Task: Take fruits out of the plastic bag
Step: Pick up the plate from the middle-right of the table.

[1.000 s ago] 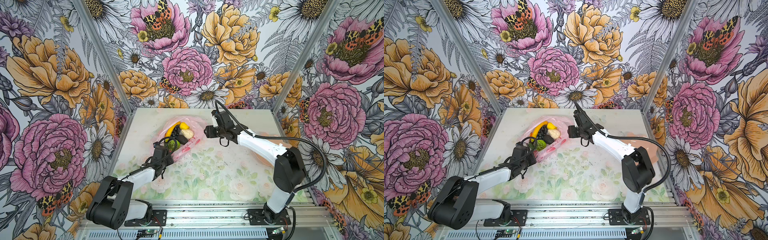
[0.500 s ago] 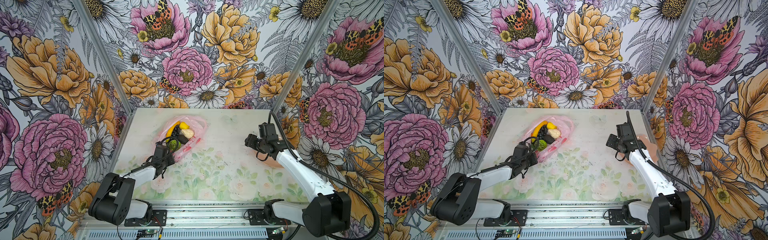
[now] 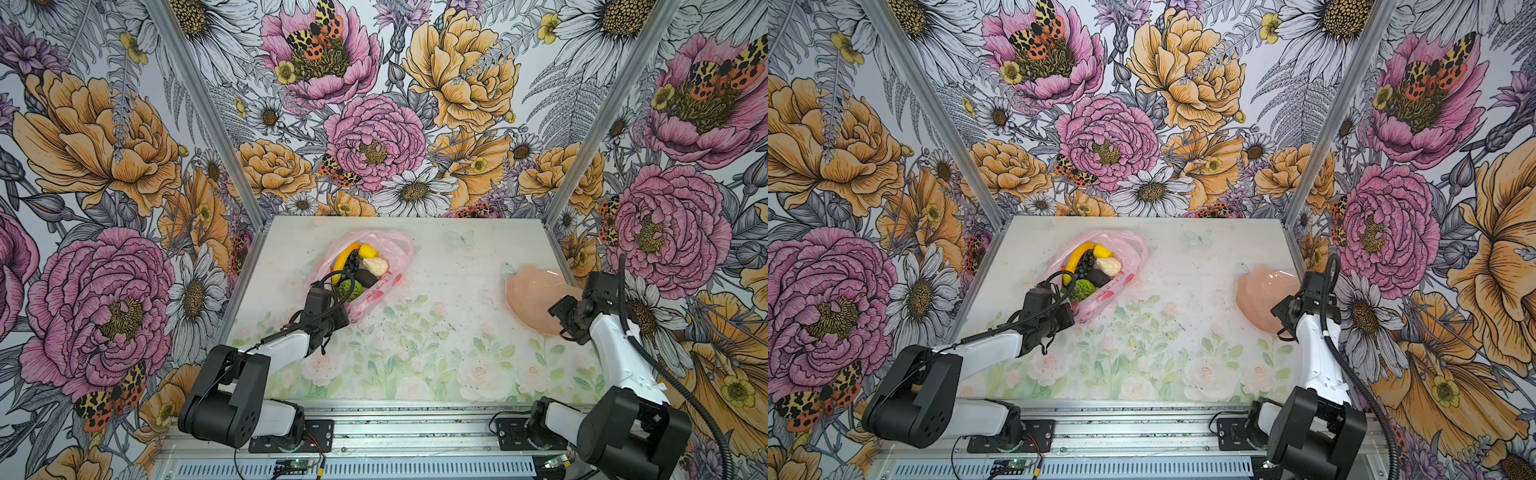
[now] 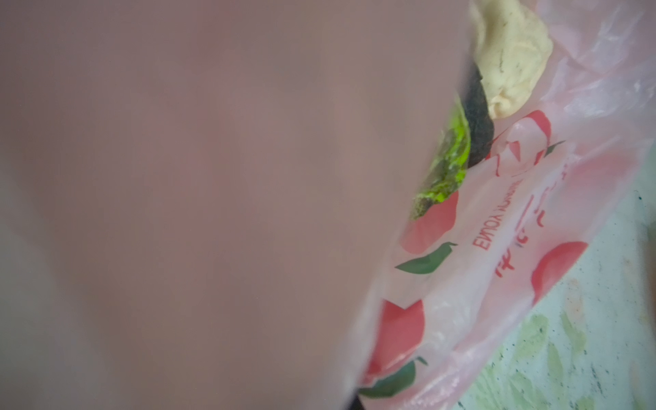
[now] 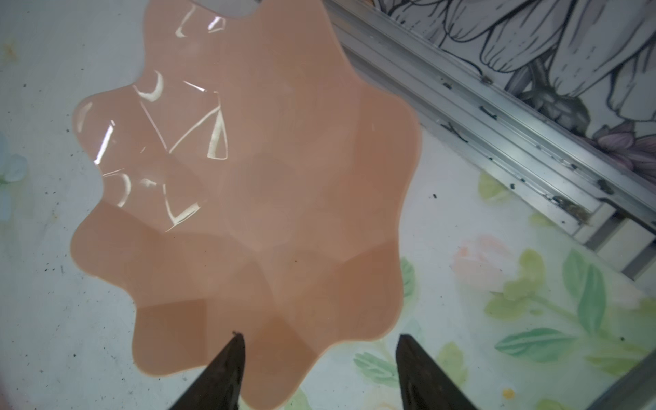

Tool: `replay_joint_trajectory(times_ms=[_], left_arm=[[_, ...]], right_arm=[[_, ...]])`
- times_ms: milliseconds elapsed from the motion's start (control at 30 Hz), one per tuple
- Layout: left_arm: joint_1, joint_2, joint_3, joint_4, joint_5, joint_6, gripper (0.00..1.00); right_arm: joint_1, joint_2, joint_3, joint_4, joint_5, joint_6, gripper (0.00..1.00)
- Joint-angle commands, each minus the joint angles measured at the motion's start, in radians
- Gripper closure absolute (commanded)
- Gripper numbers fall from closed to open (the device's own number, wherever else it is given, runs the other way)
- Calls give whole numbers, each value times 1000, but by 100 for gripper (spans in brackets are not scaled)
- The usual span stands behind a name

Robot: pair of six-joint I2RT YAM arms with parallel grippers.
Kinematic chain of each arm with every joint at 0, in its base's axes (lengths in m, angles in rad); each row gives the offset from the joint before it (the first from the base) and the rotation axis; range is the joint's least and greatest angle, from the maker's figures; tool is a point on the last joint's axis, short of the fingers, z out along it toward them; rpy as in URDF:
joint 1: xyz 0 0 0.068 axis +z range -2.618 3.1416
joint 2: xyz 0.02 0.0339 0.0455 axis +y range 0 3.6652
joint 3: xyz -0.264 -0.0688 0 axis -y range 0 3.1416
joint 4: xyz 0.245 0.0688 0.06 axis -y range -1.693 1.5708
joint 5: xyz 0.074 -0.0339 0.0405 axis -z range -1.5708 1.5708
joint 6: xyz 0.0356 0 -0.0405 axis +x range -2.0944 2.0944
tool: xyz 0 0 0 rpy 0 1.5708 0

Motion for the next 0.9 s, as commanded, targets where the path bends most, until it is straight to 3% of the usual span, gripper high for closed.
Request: replay_joint_trajectory(times_ms=[0, 400, 867], left_arm=[[14, -16, -7, 41, 38, 7, 100], [20, 2, -11, 73, 60, 8, 100], [22, 13, -16, 95, 73, 13, 100]], right_arm=[[-63, 24, -24, -4, -8, -14, 31], [-87, 92, -157, 234, -130, 35, 34], [-86, 118, -190, 316, -192, 47, 71]])
